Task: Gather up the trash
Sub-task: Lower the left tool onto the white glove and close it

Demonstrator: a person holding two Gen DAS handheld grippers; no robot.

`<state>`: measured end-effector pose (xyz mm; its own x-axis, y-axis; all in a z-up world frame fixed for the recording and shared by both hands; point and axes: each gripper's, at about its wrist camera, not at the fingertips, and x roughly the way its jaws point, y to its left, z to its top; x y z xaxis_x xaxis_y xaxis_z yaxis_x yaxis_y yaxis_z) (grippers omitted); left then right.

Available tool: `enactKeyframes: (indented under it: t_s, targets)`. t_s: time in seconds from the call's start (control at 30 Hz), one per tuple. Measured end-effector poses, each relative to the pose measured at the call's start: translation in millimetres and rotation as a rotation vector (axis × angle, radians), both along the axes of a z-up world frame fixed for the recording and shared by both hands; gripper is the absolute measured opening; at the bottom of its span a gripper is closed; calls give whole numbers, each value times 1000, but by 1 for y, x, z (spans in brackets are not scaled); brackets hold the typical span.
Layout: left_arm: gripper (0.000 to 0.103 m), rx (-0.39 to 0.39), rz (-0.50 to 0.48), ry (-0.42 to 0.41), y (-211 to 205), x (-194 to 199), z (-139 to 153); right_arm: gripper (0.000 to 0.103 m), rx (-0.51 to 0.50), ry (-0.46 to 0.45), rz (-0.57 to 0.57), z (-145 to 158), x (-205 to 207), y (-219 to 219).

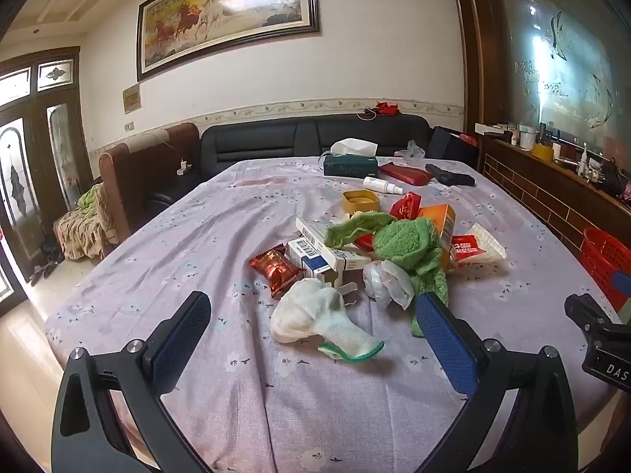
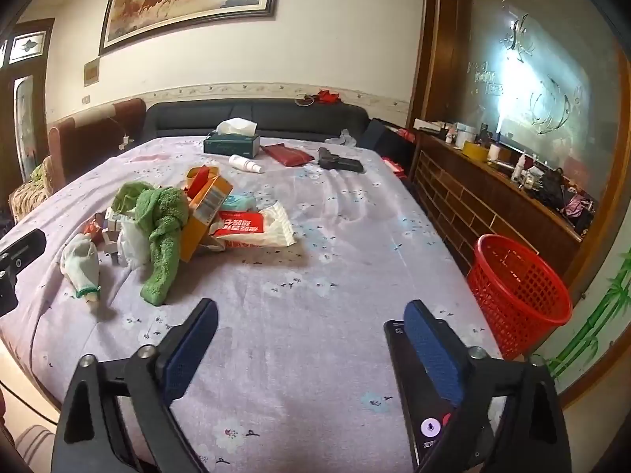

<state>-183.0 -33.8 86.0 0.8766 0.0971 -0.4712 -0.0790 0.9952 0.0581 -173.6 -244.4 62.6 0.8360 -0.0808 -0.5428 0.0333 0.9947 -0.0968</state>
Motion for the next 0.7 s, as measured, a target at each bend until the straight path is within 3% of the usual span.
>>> enactKeyframes:
  t_s: [0.7]
  targets:
    - [103,-22,1,37,8,4,-6,93,-3,-4,20,0,-2,8]
